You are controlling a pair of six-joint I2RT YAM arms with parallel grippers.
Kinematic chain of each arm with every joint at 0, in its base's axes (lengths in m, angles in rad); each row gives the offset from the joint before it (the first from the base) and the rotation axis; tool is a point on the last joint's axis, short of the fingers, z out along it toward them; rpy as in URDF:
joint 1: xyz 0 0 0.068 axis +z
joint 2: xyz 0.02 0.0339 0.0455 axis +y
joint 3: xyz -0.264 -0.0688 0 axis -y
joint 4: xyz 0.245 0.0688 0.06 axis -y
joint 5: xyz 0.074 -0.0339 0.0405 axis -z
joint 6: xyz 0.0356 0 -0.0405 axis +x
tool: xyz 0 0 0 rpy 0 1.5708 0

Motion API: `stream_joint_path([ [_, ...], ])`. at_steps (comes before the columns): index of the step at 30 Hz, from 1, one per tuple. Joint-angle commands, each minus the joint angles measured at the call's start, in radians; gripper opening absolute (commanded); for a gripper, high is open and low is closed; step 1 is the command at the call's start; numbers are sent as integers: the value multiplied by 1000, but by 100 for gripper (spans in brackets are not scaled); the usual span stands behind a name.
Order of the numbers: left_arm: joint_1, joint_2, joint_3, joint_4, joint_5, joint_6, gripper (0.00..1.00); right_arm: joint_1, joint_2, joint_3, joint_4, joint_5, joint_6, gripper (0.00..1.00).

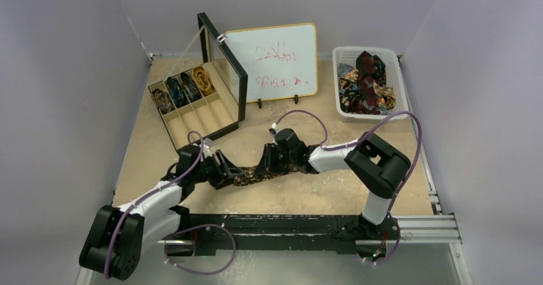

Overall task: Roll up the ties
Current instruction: Roll the tie at the center of the board.

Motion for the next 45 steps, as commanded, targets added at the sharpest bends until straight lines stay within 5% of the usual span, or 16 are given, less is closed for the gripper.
stream_joint_path([
  [1,2,-6,-21,70,-33,-53,55,-7,15,-10,-19,4,0,25],
  [7,-18,34,-5,93,-16,-27,44,-8,25,-3,-17,-7,-3,24],
  [21,-94,36,40,14,-140,-55,43,-8,22,5,-14,-20,-13,25],
  [29,-94,12,79,-38,-171,-42,63,-8,1,23,-37,-15,-33,30],
  [32,-94,11,99,-70,-177,-22,65,-8,-44,24,-42,3,-66,42],
  [35,-94,-8,120,-150,-201,2,67,-7,-129,34,-34,28,-162,66],
  [41,-94,-78,118,-209,-228,-1,70,-7,-275,53,10,50,-377,86],
  [45,-93,-120,132,-291,-275,-10,71,-4,-363,-36,146,8,-625,89],
])
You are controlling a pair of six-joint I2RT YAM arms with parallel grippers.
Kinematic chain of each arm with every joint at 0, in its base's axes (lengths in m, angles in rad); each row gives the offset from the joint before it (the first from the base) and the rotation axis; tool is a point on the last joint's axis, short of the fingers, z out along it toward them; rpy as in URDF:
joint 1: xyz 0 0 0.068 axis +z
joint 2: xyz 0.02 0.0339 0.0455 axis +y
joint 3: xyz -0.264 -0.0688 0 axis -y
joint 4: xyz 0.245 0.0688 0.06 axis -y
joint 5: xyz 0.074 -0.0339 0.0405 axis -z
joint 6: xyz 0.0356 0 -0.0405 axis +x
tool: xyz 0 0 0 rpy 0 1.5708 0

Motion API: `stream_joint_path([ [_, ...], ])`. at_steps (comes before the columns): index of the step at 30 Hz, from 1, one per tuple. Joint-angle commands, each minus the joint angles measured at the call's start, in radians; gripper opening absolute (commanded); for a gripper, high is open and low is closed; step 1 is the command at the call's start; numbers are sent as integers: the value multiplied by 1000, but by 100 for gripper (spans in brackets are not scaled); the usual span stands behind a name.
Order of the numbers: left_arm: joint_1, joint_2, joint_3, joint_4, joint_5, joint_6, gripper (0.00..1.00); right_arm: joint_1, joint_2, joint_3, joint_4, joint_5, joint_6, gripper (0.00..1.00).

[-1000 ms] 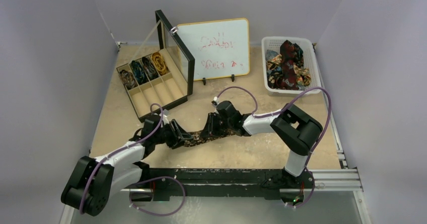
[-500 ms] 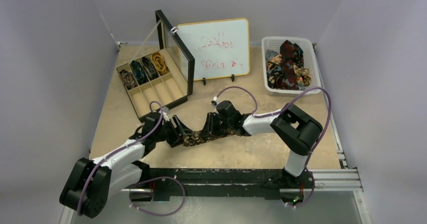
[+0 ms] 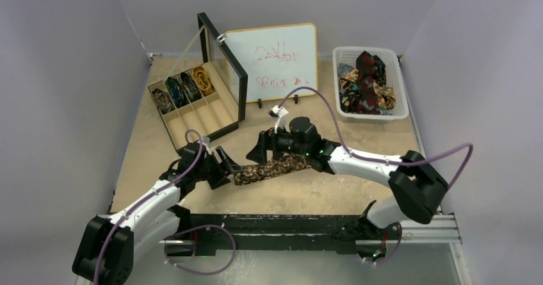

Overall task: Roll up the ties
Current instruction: Roll the tie at the center of the board.

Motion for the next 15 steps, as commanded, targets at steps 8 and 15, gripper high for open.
stream_joint_path([
  [8,0,-198,114,-426,-322,-188,76,18,-12,-11,86,-275,-933,95],
  [15,0,-276,194,-575,-427,-200,78,113,168,116,-83,-224,-1148,95],
])
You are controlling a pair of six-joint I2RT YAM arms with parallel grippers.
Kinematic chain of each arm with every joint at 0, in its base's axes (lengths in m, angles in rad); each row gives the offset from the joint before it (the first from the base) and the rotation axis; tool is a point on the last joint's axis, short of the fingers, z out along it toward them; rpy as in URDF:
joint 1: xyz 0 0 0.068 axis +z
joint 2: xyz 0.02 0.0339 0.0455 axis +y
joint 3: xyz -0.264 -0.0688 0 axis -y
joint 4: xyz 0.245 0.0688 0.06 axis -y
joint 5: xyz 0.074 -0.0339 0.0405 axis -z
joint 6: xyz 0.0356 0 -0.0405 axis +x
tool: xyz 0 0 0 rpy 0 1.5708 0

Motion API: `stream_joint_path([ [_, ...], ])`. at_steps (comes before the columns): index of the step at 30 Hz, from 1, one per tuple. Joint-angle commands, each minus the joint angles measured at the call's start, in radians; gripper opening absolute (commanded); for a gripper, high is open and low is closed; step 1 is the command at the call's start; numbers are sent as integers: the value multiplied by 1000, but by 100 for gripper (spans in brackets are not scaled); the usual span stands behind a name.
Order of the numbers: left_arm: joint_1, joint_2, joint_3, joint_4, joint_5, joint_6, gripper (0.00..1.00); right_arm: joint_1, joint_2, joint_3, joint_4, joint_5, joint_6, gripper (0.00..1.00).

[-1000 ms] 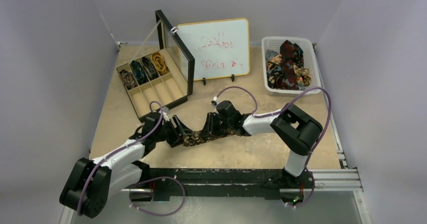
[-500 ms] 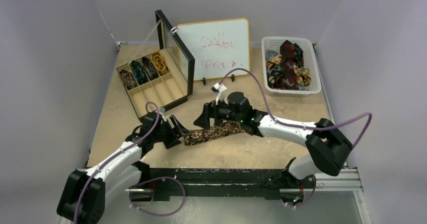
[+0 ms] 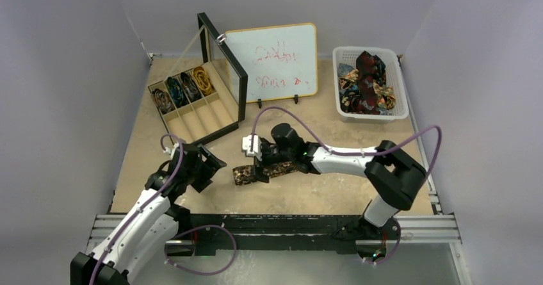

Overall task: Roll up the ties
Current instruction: Roll the tie at the center of the board.

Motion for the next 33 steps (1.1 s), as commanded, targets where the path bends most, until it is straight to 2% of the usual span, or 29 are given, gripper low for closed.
stream_joint_path([
  [1,0,-32,80,-122,-103,-28,78,58,86,96,-101,-3,-207,95],
  [10,0,-54,112,-151,-106,16,78,69,204,179,-143,-52,-238,93],
  [15,0,-69,115,-152,-104,23,79,69,286,216,-176,-44,-236,88],
  [19,0,-63,117,-143,-101,41,80,72,288,205,-171,-49,-239,78],
  [26,0,-12,105,-89,-64,64,81,90,265,194,-158,-29,-197,46],
  [29,0,14,97,-63,-42,73,81,102,254,179,-135,-14,-169,40],
  [31,0,28,96,-54,-32,79,81,107,254,178,-136,-13,-166,41],
  [33,0,37,92,-41,-25,86,82,111,250,179,-140,-3,-164,48],
])
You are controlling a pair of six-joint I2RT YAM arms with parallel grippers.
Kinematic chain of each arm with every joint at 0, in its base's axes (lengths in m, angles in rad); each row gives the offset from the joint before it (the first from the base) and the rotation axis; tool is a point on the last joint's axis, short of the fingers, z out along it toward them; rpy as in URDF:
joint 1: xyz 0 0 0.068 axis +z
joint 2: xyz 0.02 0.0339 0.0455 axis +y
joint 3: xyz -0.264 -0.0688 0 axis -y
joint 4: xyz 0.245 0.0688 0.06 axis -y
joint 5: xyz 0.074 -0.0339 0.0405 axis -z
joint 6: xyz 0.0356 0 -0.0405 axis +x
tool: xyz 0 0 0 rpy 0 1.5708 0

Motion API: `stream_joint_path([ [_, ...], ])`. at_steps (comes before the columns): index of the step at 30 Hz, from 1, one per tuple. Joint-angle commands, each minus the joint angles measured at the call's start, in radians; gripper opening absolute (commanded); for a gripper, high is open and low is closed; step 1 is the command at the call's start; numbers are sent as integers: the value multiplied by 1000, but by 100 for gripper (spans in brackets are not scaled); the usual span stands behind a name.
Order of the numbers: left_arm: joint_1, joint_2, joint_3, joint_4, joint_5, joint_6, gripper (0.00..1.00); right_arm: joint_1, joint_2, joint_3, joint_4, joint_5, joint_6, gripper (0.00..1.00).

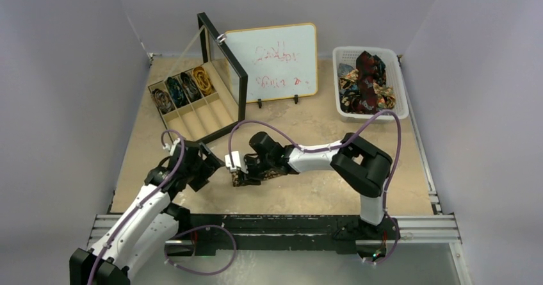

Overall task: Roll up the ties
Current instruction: Roll the tie at the center of the board.

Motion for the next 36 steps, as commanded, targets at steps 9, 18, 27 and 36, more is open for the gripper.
stream_joint_path([
  [9,0,10,17,72,43,59,82,9,-209,-82,154,92,154,88],
  [18,0,-27,3,83,49,78,88,-50,-577,-390,453,526,759,99],
  [27,0,-36,-29,151,125,128,90,-147,-620,-390,180,538,1200,99],
  [36,0,44,-90,318,318,185,88,-168,-476,-415,312,314,1453,79],
])
